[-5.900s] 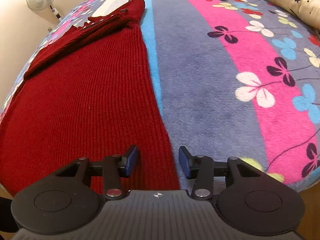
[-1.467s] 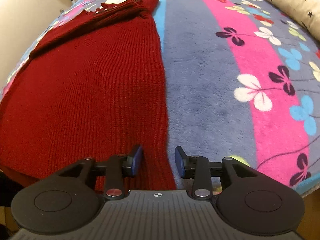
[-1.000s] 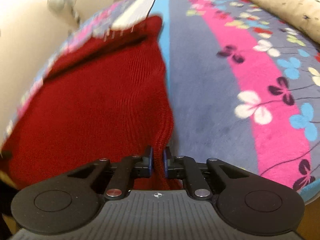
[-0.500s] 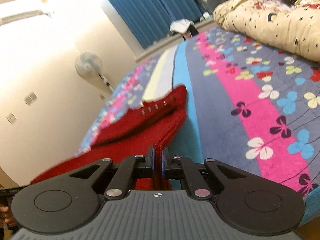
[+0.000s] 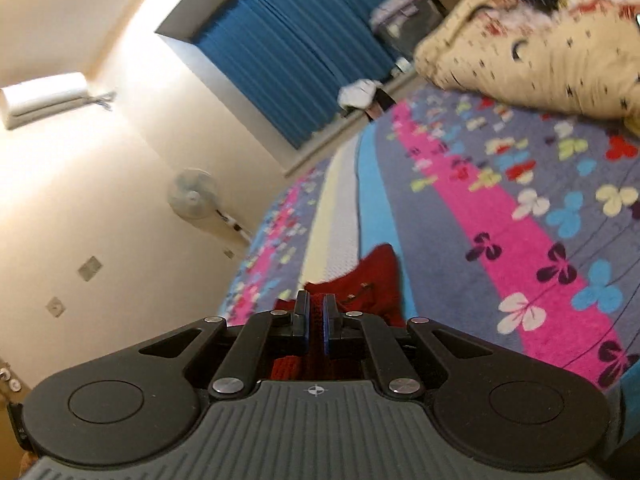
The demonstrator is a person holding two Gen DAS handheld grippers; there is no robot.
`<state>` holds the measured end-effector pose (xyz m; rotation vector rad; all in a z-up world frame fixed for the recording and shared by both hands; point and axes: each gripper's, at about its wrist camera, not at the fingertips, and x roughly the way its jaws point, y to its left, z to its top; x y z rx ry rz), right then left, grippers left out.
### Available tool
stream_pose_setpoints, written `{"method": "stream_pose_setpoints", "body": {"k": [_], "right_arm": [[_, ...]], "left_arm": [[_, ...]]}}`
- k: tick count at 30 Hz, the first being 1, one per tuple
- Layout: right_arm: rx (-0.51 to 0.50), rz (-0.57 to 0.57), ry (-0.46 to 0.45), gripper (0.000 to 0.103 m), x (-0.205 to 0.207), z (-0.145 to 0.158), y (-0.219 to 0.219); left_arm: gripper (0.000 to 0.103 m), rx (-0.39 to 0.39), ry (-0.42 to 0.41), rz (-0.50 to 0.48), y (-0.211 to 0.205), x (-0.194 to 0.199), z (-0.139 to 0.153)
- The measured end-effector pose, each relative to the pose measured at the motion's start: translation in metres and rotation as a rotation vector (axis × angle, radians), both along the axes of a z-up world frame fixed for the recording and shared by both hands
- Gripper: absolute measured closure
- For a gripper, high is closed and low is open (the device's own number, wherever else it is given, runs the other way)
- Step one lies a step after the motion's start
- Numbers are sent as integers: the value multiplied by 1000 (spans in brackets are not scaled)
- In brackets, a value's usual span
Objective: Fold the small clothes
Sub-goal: 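Lift the hem with both grippers and fold it over toward the collar, then open both grippers and release the folded hem onto the sweater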
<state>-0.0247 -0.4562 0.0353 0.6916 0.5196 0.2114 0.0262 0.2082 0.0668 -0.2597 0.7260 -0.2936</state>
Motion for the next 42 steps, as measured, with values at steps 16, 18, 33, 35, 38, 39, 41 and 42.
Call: {"method": "stream_pose_setpoints", "body": {"k": [16,18,33,35,38,39,41,42], "right_arm": [[-160,-49,198,98,200,-70,27],[-169,-55,254,98,224,-86,30],[-152,-158,350,69,245,-111,10],[-149,-174,345,68,231,-110,-2],[-155,-149,366,66,216,-113,-12],[-168,-126,374,66,212,-115,-11],[-193,-78,383,65,209,-117,-6],[-200,-50,386,65,209,-118,-2]], "left_arm": [[93,85,129,94,0,207,-85],[93,100,175,98,0,223,-97],[53,-40,159,81,41,216,-96],[52,-94,129,84,54,205,-90],[47,-98,131,83,61,196,-89],[46,-57,149,76,57,195,-91],[46,33,197,53,47,196,-98],[45,70,221,41,41,198,-102]]}}
